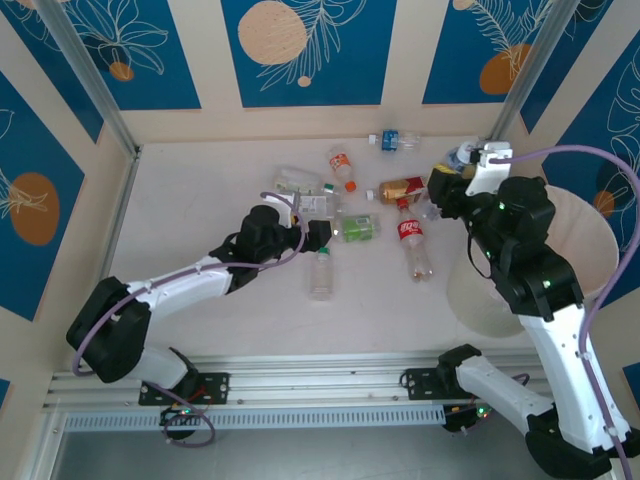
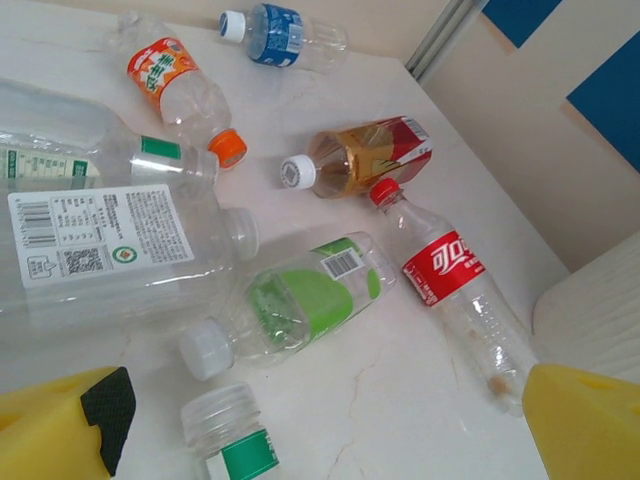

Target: Put the plastic bottles in the bin

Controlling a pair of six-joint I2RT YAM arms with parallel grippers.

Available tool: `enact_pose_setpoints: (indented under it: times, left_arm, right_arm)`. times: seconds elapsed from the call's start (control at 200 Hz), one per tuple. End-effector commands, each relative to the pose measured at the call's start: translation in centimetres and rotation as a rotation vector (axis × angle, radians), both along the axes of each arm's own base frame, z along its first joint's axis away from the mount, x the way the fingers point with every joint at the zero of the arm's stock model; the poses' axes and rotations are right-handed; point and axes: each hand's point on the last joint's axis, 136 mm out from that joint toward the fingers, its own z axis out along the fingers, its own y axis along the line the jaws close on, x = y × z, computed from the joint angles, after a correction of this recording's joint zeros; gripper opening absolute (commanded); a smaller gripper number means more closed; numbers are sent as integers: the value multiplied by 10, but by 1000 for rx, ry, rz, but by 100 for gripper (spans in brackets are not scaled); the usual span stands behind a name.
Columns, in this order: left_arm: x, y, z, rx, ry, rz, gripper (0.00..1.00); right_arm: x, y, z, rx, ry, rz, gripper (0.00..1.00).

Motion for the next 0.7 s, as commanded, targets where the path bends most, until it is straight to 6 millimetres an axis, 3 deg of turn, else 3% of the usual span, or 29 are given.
enact_pose_setpoints:
  times: [0.0, 0.135, 0.24, 0.56, 0.695]
  left_arm:
    - [6, 3, -3, 2, 16, 30, 100]
    - [8, 4, -5, 0, 23, 37, 100]
    - [10, 4, -7, 2, 28, 42, 100]
    - [14, -2, -12, -7, 60, 24, 100]
    - [16, -1, -14, -4, 64, 28, 100]
  right_arm:
    - [-20, -37, 36, -74, -118, -154, 20]
    - [-30, -85, 45, -177, -146, -407, 20]
    - [-34, -120, 40, -226, -127, -588, 20]
    - [-24, -197, -24, -107, 108, -827, 23]
    - [-11, -210, -47, -15, 89, -793, 24]
